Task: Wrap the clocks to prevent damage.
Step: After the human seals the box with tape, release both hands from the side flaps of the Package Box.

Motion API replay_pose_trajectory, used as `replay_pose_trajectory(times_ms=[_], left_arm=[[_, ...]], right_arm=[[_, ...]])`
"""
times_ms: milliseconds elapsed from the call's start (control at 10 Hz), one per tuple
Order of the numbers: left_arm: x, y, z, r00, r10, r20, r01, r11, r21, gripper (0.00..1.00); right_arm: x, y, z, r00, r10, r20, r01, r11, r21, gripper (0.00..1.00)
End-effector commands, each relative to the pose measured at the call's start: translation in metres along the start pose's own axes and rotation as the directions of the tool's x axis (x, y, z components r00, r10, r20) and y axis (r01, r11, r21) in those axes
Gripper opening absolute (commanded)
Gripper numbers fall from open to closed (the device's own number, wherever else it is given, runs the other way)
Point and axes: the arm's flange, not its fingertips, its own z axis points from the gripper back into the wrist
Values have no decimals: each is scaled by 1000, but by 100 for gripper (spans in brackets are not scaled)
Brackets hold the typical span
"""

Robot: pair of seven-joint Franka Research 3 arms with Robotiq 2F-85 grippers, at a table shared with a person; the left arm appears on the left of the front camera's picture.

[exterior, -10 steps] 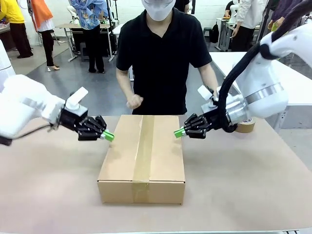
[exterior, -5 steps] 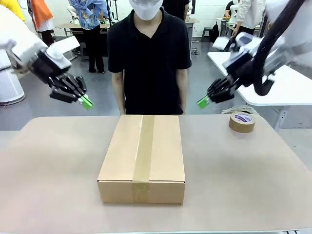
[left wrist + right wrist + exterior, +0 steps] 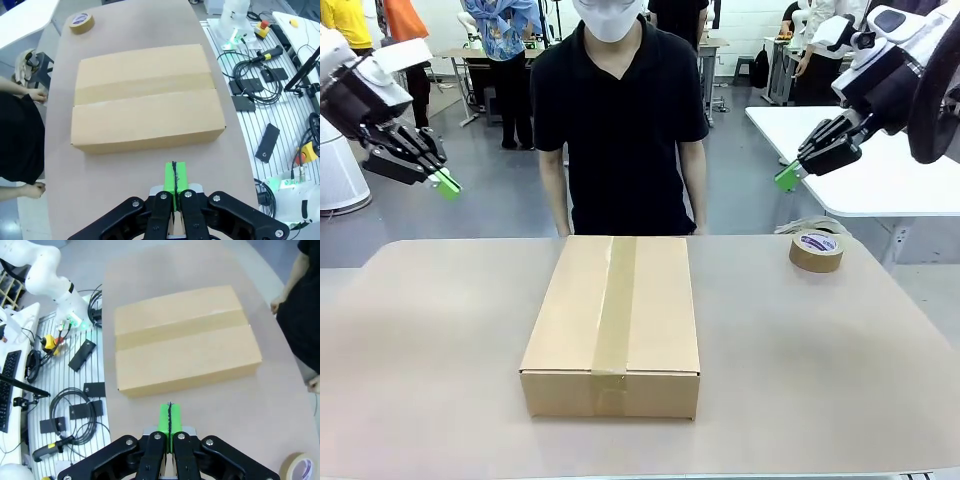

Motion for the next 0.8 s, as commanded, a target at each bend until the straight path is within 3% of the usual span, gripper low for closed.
replay_pose_trajectory(times_ms=[0,700], left_arm=[[7,5,-12,1000,-15,-10,14,1000,-24,0],[7,5,-12,1000,-15,-10,14,1000,-24,0]], right_arm=[[6,1,-4,1000,8,-1,-8,1000,4,1],[6,1,-4,1000,8,-1,-8,1000,4,1]])
